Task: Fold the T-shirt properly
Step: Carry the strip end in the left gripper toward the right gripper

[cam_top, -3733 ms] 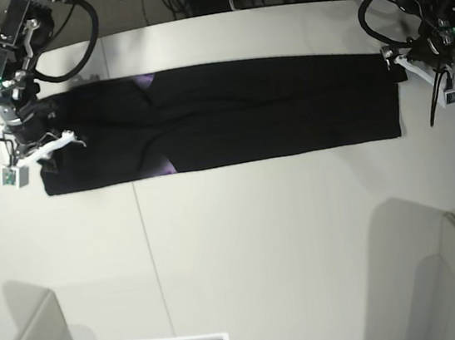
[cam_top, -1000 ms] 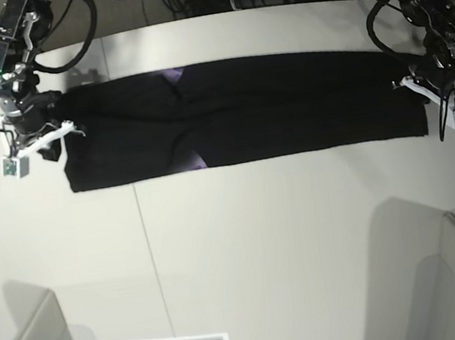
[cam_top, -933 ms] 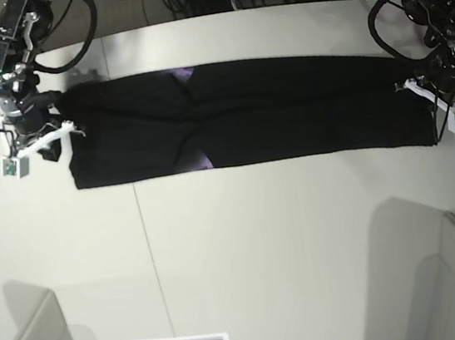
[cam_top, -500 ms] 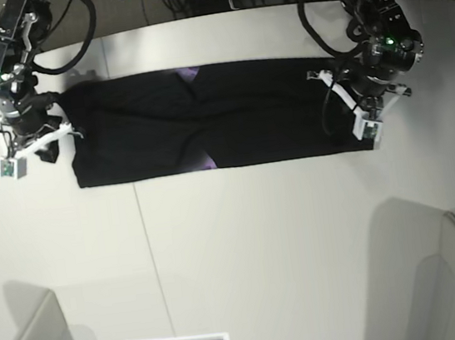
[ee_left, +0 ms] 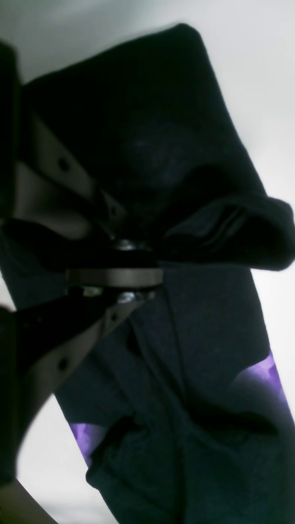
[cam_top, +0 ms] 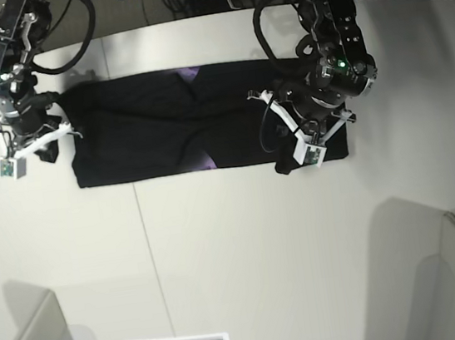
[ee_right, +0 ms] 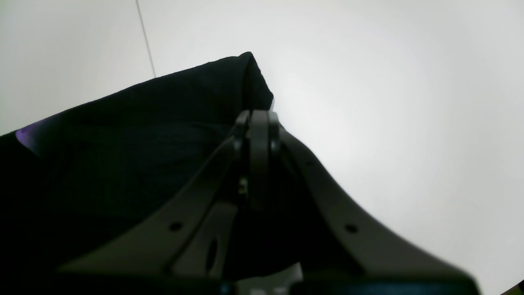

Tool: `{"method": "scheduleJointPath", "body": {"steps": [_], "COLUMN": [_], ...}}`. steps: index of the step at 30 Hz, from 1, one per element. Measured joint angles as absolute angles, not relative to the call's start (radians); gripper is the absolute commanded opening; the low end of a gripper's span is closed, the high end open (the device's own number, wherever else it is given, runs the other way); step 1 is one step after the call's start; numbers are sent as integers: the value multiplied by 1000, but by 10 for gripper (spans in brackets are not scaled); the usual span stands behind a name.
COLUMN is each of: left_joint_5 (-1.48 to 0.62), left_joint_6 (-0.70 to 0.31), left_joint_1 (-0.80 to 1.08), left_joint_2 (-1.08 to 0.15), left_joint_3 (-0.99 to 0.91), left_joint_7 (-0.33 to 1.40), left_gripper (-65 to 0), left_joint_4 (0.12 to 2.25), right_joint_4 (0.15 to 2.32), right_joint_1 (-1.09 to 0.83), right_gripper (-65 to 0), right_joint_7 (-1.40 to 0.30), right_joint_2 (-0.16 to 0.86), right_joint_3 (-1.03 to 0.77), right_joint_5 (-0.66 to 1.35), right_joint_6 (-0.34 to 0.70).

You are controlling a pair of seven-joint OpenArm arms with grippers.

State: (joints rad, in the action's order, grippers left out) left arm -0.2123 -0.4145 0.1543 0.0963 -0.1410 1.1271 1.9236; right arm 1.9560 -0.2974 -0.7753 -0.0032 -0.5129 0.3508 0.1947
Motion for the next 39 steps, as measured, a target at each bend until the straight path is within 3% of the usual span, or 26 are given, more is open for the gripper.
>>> {"method": "scheduleJointPath", "body": {"steps": [6, 39], "left_joint_5": [-213, -219], "left_joint_6": [-347, -347], "left_joint_1": [153, 143], "left_joint_2": [98, 104], "left_joint_3": [-81, 2], "left_joint_7": [1130, 1133], "left_gripper": [-650, -650], "left_joint_4": [1914, 1851], "right_joint_4": [1956, 1956], "right_joint_1": [-297, -283], "right_gripper": [-650, -650], "right_joint_7": [-775, -779], "right_joint_2": [-3, -4], "right_joint_3": [-513, -513], "right_joint_5": [350, 347], "right_joint_6": [195, 195]}}
